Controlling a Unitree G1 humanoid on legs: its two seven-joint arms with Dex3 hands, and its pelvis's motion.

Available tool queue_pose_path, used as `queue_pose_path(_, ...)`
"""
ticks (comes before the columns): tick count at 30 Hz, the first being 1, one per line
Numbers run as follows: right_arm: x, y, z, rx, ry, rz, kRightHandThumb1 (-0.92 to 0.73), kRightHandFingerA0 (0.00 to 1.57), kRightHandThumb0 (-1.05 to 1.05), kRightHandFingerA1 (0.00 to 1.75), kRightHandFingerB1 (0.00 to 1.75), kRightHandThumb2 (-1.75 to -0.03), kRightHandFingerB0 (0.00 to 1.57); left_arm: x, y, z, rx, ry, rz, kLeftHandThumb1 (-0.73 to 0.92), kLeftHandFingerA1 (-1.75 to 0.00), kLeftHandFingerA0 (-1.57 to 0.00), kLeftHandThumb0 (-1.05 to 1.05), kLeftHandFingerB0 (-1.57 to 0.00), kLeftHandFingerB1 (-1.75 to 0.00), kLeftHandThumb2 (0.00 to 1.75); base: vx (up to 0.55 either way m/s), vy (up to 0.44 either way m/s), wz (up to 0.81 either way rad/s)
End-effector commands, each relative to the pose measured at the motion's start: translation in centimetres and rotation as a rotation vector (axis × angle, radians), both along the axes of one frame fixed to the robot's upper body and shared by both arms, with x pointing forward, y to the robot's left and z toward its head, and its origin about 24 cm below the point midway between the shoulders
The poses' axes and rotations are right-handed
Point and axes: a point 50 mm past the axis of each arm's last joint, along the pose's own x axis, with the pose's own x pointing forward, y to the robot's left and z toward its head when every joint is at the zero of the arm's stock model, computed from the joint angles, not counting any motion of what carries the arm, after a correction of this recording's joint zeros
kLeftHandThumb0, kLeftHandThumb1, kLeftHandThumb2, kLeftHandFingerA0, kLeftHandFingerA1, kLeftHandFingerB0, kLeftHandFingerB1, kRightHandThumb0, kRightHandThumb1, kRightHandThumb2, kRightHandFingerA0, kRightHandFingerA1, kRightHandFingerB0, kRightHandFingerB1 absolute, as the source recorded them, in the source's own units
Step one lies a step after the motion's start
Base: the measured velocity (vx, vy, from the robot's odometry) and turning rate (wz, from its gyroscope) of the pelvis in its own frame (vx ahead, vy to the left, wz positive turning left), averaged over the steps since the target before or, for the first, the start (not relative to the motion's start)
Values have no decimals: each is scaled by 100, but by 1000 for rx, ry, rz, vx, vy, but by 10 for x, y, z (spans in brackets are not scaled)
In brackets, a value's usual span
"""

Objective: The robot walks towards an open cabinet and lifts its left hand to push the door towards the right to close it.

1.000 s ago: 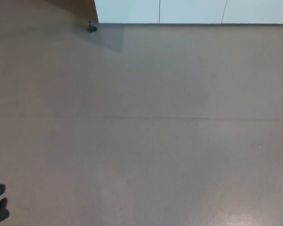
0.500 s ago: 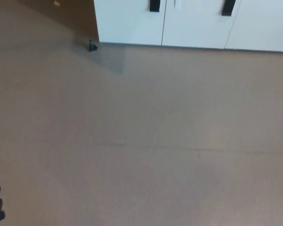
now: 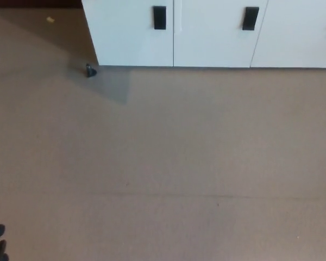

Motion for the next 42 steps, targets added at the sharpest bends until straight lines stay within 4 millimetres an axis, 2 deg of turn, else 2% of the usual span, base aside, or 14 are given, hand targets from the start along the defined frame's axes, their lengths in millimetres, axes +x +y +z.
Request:
queue_pose_path(1, -3, -4, 1, -102, 20, -4, -83, 27, -66, 34, 31, -65, 24, -5, 5, 2, 16, -6, 2, 78, -43, -46, -61, -40, -36, 64, 155, -142, -4)
queue_pose_path(23, -2, -9, 0, -291, 95, -64, -76, 68, -56, 51, 34, -63, 31, -9, 6, 0, 17, 7, 18, 71, -45, -47, -67, -41, -38, 67, 247, -137, 6)
queue_pose_path(24, -2, -9, -1, -282, 103, -86, -76, 71, -54, 54, 35, -63, 32, -11, 6, 0, 22, 7, 10, 62, -60, -45, -58, -26, -48, 102, 226, -511, 2)
queue_pose_path(25, -2, -9, -2, -280, 105, -92, -76, 71, -54, 54, 35, -63, 32, -11, 6, 0, 23, 8, 7, 62, -60, -45, -58, -26, -48, 102, 368, -167, -1)
queue_pose_path(26, -2, -10, -1, -299, 111, -91, -76, 75, -57, 56, 36, -64, 34, -11, 6, 0, 20, 6, 8, 78, -43, -47, -62, -43, -37, 63, 369, -187, -5)
queue_pose_path(28, -2, -10, -1, -315, 115, -88, -76, 75, -57, 56, 36, -64, 34, -11, 6, 0, 18, 4, 10, 78, -43, -47, -62, -43, -37, 63, 263, -102, -7)
queue_pose_path(29, -2, -11, 0, -334, 119, -84, -81, 75, -58, 57, 36, -64, 35, -10, 5, 0, 18, 3, 12, 63, -59, -45, -61, -27, -48, 101, 252, -102, -4)
queue_pose_path(30, -2, -13, 1, -339, 116, -92, -64, 68, -62, 70, 49, -93, 30, -10, 5, 0, 15, 2, 15, 63, -59, -45, -61, -28, -48, 101, 371, 46, -12)
queue_pose_path(31, -2, -14, 1, -338, 113, -100, -64, 68, -62, 70, 49, -93, 30, -10, 5, 0, 14, 1, 16, 63, -59, -45, -61, -28, -48, 101, 375, 69, -17)
queue_pose_path(32, -3, -14, 2, -325, 103, -109, -77, 62, -57, 52, 35, -63, 30, -10, 5, 0, 12, 0, 16, 64, -59, -45, -60, -28, -48, 101, 369, 91, -27)
queue_pose_path(37, -5, -13, 1, -304, 97, -126, -76, 61, -57, 51, 34, -63, 29, -10, 5, 0, 12, 2, 13, 72, -45, -48, -65, -41, -38, 66, 456, 178, -31)
queue_pose_path(39, -5, -14, 1, -315, 103, -123, -76, 61, -56, 50, 34, -63, 29, -10, 5, 0, 14, 4, 14, 72, -45, -47, -66, -41, -38, 67, 418, 189, -2)
queue_pose_path(40, -5, -14, 1, -330, 107, -121, -75, 50, -53, 43, 33, -62, 28, -11, 5, 0, 17, 8, 12, 63, -60, -45, -60, -28, -48, 102, 420, 101, 5)
queue_pose_path(42, -5, -14, 1, -333, 102, -123, -75, 50, -53, 43, 33, -62, 28, -11, 5, 0, 19, 10, 9, 63, -60, -45, -60, -28, -48, 102, 391, 90, 10)
